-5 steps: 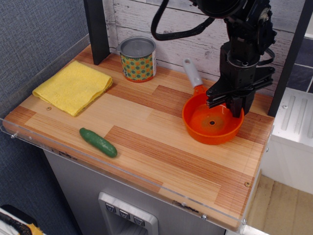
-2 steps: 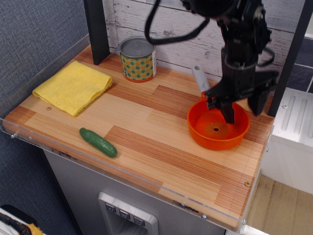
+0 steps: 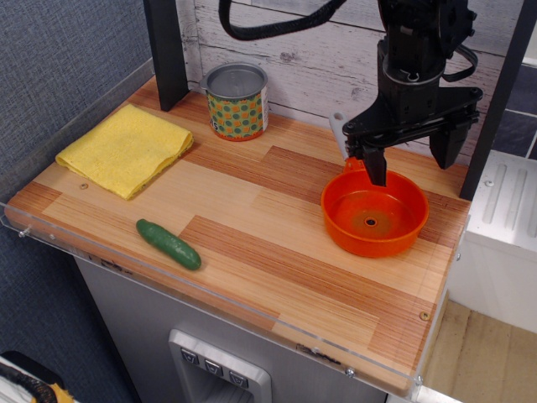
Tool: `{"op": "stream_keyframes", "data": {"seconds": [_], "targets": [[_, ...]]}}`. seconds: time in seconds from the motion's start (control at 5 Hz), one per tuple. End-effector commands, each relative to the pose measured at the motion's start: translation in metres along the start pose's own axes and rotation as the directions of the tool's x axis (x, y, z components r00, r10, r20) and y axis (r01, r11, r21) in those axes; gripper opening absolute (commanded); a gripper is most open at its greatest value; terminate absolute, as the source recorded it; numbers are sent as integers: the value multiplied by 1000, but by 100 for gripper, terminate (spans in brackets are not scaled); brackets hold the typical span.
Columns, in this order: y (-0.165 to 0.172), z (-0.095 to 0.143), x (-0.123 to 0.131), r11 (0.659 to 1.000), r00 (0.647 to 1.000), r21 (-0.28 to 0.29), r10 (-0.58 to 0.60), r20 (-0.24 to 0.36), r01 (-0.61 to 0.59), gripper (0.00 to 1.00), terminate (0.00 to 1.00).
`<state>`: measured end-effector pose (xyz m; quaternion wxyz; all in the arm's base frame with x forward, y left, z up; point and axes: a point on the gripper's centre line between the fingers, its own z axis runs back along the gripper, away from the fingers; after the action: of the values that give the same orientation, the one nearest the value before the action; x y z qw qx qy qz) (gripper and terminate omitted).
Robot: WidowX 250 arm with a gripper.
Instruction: Pick up the red pan and place it on the edge of the counter
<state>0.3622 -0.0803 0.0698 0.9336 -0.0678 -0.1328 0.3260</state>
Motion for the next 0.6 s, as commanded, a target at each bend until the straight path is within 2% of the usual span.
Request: {"op": "stream_keyframes", "data": {"seconds": [0.0,0.2,0.4], "targets": [[23,28,37,961,961,33,-276,-17,276,100,0],[43,34,43,939,940,58,-336,-63,339,100,0],[66,44,47,934,933,29,-355,-56,357,100,0]]}}
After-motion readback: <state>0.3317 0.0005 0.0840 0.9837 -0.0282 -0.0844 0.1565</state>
